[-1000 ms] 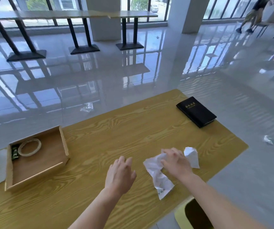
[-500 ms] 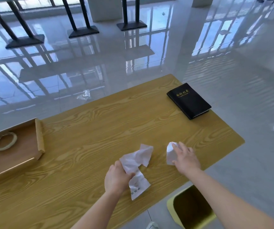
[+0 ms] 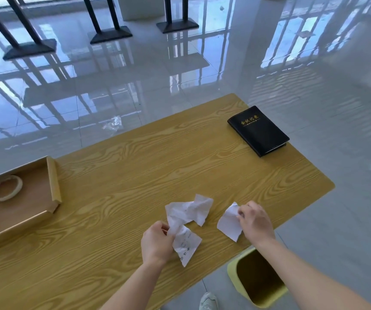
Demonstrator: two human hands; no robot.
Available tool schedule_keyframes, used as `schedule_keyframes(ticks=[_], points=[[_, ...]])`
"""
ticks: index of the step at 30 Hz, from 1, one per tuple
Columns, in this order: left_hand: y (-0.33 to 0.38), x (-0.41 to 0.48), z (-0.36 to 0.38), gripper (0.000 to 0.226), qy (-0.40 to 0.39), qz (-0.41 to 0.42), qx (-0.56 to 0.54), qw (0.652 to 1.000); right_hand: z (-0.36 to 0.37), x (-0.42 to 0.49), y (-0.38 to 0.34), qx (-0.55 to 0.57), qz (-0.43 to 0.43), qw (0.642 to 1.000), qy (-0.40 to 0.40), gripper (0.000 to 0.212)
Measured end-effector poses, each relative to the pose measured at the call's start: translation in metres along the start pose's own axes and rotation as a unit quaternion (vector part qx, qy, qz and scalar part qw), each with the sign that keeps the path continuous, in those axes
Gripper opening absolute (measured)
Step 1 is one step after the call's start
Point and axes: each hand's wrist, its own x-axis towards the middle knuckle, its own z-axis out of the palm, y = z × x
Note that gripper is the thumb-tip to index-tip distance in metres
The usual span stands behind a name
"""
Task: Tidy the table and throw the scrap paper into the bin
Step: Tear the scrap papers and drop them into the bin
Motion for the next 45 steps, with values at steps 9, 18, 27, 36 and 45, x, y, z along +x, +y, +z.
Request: schedule_keyframes(ticks=[9, 18, 27, 36, 45], points=[[0.012, -0.014, -0.025, 0.013, -0.011, 0.062, -0.081, 0.995, -0.02, -0.012, -0.005, 0.037, 0.003, 0.998, 0.044, 0.017], [0.044, -0.031, -0.02, 0.016, -0.045, 0.123, -0.107, 0.986, -0.04, -0.044, 0.001, 0.077, 0.053, 0.991, 0.094, 0.018], [0.072, -0.049, 0.016, 0.016, -0.162, 0.211, -0.07, 0.961, -0.056, -0.112, 0.022, 0.089, 0.191, 0.966, 0.148, 0.015], [0.093, -0.103, 0.09, 0.02, -0.18, 0.286, 0.006, 0.941, -0.044, -0.166, 0.1, 0.119, 0.293, 0.936, 0.151, 0.014], [0.102, -0.133, 0.196, 0.015, -0.19, 0.283, 0.079, 0.937, -0.007, -0.173, 0.188, 0.158, 0.329, 0.928, 0.071, 0.015]])
